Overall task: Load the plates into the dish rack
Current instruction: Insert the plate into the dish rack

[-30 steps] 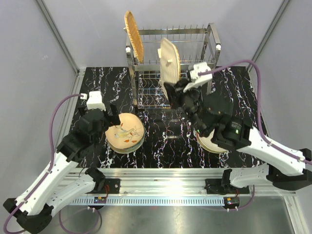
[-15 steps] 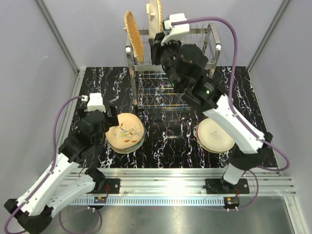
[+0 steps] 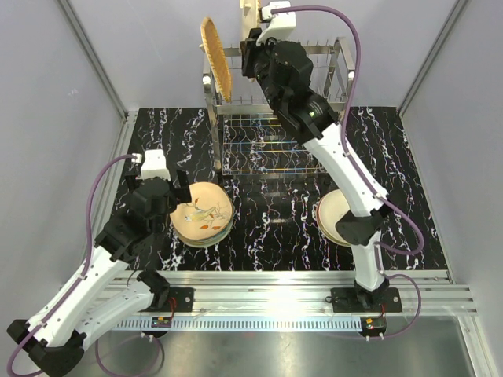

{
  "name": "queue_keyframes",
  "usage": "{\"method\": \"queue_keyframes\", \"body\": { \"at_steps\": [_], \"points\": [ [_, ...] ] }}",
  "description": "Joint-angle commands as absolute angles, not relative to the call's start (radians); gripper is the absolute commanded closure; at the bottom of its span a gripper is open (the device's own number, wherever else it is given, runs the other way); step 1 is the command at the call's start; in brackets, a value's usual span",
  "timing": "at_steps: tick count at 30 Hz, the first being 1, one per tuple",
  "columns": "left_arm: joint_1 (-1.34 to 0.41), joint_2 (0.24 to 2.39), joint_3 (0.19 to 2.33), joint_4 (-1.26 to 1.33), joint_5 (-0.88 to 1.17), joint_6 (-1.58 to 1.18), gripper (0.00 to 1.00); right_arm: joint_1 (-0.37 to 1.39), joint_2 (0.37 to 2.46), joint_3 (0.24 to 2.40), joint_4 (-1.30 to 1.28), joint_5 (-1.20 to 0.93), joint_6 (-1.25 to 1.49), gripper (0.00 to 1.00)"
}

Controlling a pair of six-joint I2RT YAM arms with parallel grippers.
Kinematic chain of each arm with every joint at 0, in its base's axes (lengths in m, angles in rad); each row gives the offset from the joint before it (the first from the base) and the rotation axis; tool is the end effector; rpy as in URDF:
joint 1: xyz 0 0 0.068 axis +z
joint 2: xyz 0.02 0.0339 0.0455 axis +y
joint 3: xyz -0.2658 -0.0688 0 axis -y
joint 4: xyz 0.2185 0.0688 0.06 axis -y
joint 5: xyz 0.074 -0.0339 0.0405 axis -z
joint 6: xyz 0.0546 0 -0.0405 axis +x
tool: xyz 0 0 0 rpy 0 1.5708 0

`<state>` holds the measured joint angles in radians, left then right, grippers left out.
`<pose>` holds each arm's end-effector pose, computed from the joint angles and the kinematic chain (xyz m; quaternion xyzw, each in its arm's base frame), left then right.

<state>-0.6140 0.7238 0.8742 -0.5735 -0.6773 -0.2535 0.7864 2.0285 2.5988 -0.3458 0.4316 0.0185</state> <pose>0.1294 -0.0493 0.3337 -0.0354 0.8116 0.0380 0.5819 0.3054 0.2737 0.5479 -0.0729 0.6274 0.1763 0.7550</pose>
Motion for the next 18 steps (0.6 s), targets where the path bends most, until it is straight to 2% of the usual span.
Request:
{"method": "queue_keyframes", "body": {
  "at_steps": [1,18],
  "points": [
    [-0.612,0.735,0.868,-0.514,-0.693,-0.252,0.01,0.750,2.049,2.654,-0.275,0.324,0.113,1.00],
    [-0.612,0.744,0.871,-0.517,-0.661,-0.255,0.01,0.736,2.158,2.703,-0.267,0.331,0.156,1.00]
  ]
}}
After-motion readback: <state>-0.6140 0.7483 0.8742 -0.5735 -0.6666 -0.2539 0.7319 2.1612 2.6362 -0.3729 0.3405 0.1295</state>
